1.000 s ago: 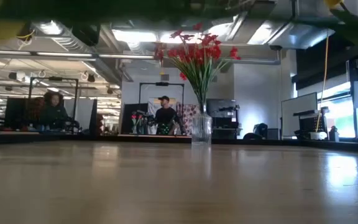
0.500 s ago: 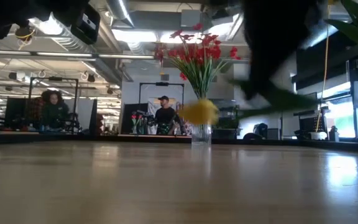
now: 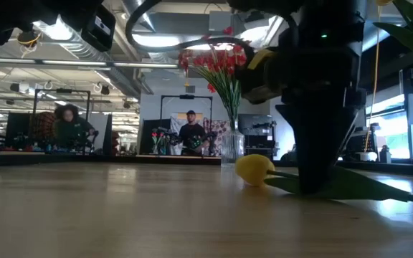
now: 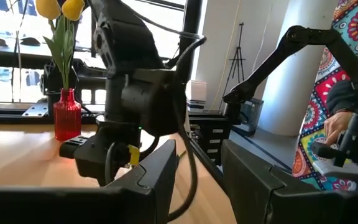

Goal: Sort flowers into vase by color
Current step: Put the yellow flower into the red vase, then return to Home Position

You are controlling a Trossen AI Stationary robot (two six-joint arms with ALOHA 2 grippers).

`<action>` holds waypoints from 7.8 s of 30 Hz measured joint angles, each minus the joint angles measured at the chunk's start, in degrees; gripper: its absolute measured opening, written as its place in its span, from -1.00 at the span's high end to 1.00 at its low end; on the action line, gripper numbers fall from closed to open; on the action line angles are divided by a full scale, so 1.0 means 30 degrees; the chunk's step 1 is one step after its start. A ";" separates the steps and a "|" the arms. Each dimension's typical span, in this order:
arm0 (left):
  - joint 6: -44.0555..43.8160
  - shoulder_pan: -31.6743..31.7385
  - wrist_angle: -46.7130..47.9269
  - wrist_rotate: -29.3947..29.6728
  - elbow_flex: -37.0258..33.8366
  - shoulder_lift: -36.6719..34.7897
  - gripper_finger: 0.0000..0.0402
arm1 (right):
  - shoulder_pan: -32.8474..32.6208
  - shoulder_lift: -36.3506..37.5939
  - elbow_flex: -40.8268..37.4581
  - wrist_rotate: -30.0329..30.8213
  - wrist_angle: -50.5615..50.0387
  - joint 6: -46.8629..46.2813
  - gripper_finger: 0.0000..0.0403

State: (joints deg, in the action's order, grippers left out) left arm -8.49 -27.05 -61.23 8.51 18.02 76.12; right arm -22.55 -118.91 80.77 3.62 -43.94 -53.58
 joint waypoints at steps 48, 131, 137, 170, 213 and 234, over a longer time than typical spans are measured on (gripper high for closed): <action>0.0543 -0.0375 0.0095 0.1473 -0.0022 -0.0007 0.38 | -0.5900 2.4239 -0.5129 2.1800 -1.4108 -0.6189 0.99; -0.0992 1.2437 -0.3120 -0.9103 -0.0015 -0.0874 0.38 | -1.0516 2.6352 -0.4095 2.3081 -0.1644 1.0882 0.06; -0.0992 1.2430 -0.3356 -0.9092 -0.0015 -0.0874 0.38 | -0.6836 2.3502 -0.4109 2.2329 -0.0787 1.1949 0.06; -0.1045 1.2075 -0.1899 -1.1706 0.0000 -0.0874 0.38 | 0.4007 1.8028 0.2404 1.0359 -1.4385 0.0967 0.06; -0.0646 0.9711 -0.2076 -1.2101 -0.0006 -0.0878 0.38 | 1.6581 3.7041 -1.4062 -0.0435 0.4493 1.5527 0.97; 0.0004 0.9464 -0.2176 -1.1883 -0.0015 -0.0874 0.38 | 1.6524 3.9561 -2.0795 0.3105 1.0168 1.5340 0.99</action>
State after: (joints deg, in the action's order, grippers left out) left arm -8.48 1.34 -67.76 -27.14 17.98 73.49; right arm 27.03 -0.23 18.39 12.93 -13.44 -7.56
